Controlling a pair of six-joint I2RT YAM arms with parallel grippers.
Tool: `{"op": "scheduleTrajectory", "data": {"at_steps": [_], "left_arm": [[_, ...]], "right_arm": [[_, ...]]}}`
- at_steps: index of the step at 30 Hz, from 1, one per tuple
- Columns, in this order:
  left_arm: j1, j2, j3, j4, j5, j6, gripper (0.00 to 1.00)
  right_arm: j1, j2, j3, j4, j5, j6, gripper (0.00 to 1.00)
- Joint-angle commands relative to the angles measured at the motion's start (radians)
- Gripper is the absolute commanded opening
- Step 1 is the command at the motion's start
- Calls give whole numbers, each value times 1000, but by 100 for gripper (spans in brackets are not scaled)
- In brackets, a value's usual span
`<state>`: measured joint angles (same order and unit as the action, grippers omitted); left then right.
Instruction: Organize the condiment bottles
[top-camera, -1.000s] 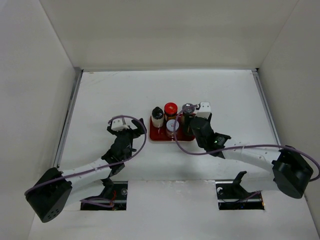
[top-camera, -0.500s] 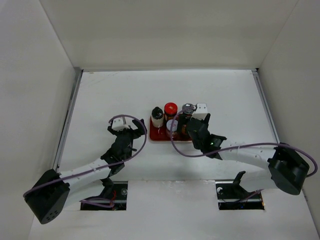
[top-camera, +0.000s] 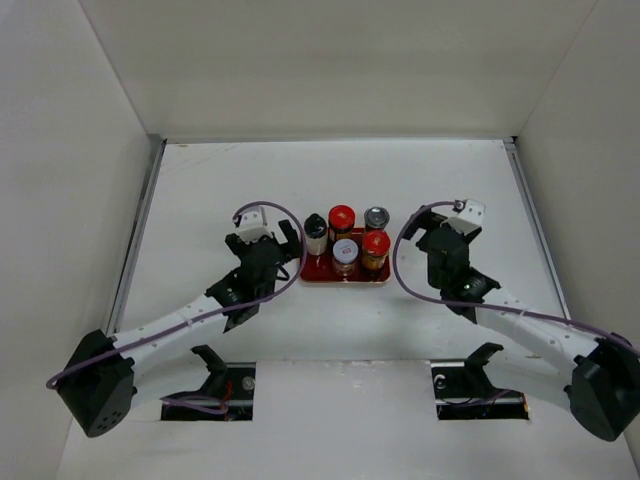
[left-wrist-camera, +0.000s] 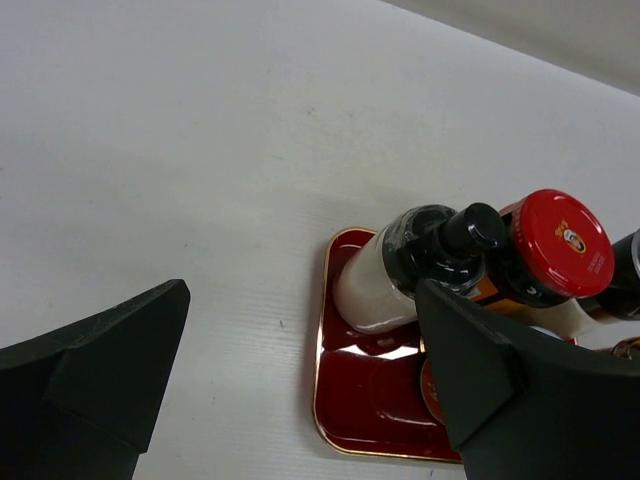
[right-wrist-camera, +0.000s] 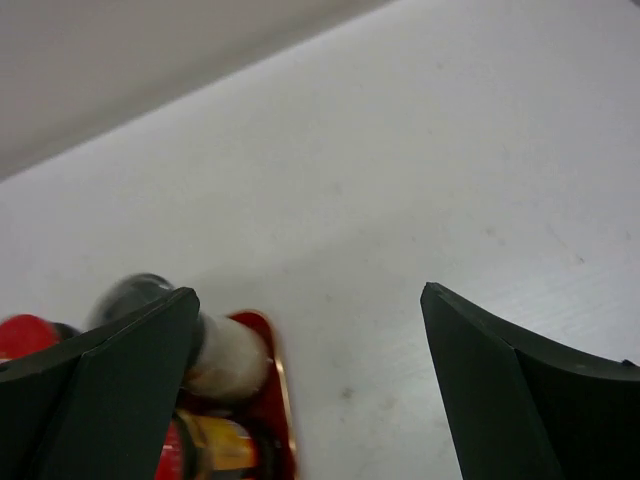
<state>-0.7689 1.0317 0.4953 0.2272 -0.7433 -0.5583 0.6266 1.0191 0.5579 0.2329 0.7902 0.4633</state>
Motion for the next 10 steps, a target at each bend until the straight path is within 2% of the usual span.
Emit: {"op": "scheduleTrajectory", "data": {"at_steps": [1, 10], "left_arm": [[-10, -7, 69, -68, 9, -14, 100], [-43, 21, 106, -98, 25, -2, 100]], "right_arm": [[-31, 24, -56, 54, -2, 67, 100], [-103, -47, -116, 89, -69, 74, 100]]}}
